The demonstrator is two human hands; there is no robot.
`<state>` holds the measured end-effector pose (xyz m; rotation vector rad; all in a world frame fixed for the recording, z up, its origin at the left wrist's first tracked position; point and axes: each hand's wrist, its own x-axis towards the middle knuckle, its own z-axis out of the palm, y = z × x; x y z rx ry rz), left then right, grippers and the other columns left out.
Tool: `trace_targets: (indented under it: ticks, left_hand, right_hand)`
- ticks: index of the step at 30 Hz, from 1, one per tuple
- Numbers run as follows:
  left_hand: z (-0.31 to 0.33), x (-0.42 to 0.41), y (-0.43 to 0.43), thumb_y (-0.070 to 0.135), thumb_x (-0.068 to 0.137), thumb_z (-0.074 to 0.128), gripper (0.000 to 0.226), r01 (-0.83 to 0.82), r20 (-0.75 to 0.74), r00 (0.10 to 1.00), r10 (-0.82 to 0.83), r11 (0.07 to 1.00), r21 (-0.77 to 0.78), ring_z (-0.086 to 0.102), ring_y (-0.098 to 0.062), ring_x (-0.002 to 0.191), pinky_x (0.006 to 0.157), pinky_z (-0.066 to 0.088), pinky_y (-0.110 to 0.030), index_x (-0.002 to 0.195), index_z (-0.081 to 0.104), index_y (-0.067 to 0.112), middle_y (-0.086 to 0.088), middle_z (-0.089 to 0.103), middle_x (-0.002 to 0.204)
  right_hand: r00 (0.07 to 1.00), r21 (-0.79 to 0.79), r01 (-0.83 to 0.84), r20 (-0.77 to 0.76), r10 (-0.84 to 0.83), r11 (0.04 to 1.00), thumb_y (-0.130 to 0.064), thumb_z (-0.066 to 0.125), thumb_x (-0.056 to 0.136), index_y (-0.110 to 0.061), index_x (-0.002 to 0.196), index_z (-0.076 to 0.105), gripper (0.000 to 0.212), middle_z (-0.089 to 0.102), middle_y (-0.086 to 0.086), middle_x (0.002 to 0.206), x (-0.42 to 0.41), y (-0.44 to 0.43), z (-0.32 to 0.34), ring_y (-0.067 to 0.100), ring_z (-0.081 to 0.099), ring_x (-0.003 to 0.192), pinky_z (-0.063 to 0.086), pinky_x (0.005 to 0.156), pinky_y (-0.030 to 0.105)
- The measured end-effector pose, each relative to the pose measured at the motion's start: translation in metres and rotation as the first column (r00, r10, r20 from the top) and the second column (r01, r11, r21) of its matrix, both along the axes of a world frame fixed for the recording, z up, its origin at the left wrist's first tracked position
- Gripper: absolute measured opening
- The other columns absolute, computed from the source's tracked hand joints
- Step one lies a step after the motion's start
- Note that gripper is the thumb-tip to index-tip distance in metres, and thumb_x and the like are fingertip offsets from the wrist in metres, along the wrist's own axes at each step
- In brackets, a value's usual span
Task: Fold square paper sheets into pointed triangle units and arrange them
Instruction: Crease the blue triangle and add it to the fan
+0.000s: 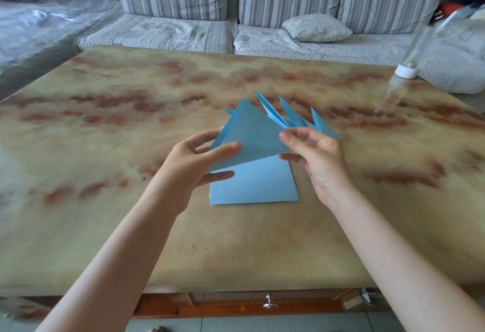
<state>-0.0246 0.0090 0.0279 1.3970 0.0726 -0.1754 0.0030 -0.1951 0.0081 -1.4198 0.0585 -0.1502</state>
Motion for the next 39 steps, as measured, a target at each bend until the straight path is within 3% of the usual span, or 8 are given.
trace_targets:
  ticks: [7,12,20,23,25,29,32,39]
  left_hand:
    - [-0.008,0.004,0.0,0.016,0.081,0.072,0.015,0.0,0.047,0.999,-0.005,0.994,0.111,0.069,-0.009,0.076,0.07,0.057,-0.022,0.096,0.069,0.019,0.003,0.075,0.088]
    - [-0.009,0.002,-0.005,0.015,0.08,0.074,0.015,-0.057,0.142,0.99,0.02,0.962,0.267,0.066,-0.001,0.063,0.051,0.044,-0.01,0.091,0.07,0.025,0.009,0.075,0.082]
    - [-0.008,0.003,-0.008,0.024,0.082,0.073,0.02,-0.174,0.241,0.964,0.113,0.954,0.245,0.071,-0.011,0.084,0.083,0.057,-0.038,0.102,0.072,0.022,0.006,0.076,0.088]
    - [-0.009,0.003,-0.01,0.017,0.084,0.07,0.013,-0.208,0.26,0.955,0.142,0.947,0.246,0.071,-0.012,0.081,0.084,0.057,-0.042,0.096,0.073,0.02,0.005,0.076,0.085]
    - [-0.01,0.003,-0.011,0.015,0.084,0.07,0.01,-0.222,0.262,0.952,0.16,0.947,0.23,0.071,-0.009,0.077,0.082,0.056,-0.039,0.09,0.073,0.021,0.006,0.075,0.081]
    - [-0.011,0.002,-0.012,0.014,0.085,0.069,0.01,-0.23,0.255,0.95,0.181,0.956,0.181,0.069,-0.007,0.073,0.075,0.054,-0.033,0.088,0.073,0.022,0.007,0.075,0.081]
    - [-0.01,0.002,-0.012,0.012,0.087,0.067,0.009,-0.261,0.237,0.944,0.231,0.96,0.104,0.068,-0.005,0.067,0.062,0.053,-0.023,0.09,0.072,0.019,0.007,0.075,0.078]
    - [-0.009,-0.001,-0.018,0.014,0.089,0.065,0.006,-0.247,0.089,0.961,0.26,0.96,-0.134,0.065,-0.007,0.06,0.054,0.049,-0.016,0.091,0.07,0.015,0.004,0.073,0.073]
  right_hand:
    - [0.999,-0.073,0.02,0.048,-0.017,0.997,-0.008,0.074,0.08,-0.013,0.094,0.071,0.015,0.067,-0.009,0.087,-0.001,0.001,0.002,0.001,0.062,0.078,0.055,0.064,0.024]
    - [0.998,-0.119,0.027,0.065,-0.019,0.993,-0.008,0.075,0.08,-0.017,0.089,0.07,0.014,0.068,-0.005,0.089,-0.002,0.001,0.004,0.008,0.063,0.08,0.052,0.058,0.022]
    - [0.993,-0.21,-0.029,0.108,0.053,0.977,-0.008,0.075,0.079,-0.019,0.083,0.07,0.013,0.069,-0.006,0.086,-0.003,0.005,0.004,0.005,0.064,0.079,0.052,0.057,0.022]
    - [0.991,-0.205,-0.031,0.119,0.056,0.978,-0.009,0.076,0.079,-0.018,0.087,0.07,0.014,0.068,-0.007,0.088,-0.004,0.006,0.005,0.005,0.063,0.082,0.051,0.058,0.022]
    - [0.993,-0.175,-0.023,0.11,0.043,0.984,-0.016,0.078,0.077,-0.018,0.103,0.067,0.028,0.067,-0.003,0.098,-0.005,0.008,0.006,0.006,0.063,0.088,0.053,0.06,0.023]
    - [1.0,-0.087,-0.028,-0.008,0.027,0.996,-0.038,0.078,0.058,-0.022,0.141,0.039,0.093,0.054,-0.005,0.126,-0.009,0.014,0.007,0.008,0.062,0.101,0.059,0.072,0.03]
    - [0.997,0.018,-0.046,-0.065,0.047,0.999,-0.039,0.079,0.054,-0.02,0.149,0.025,0.111,0.046,-0.005,0.131,-0.01,0.016,0.01,0.01,0.067,0.097,0.059,0.077,0.038]
    - [0.944,0.012,-0.294,-0.152,0.292,0.956,-0.038,0.074,0.063,-0.011,0.094,0.068,0.042,0.07,0.001,0.087,-0.024,0.032,0.009,0.019,0.07,0.082,0.059,0.078,0.04]
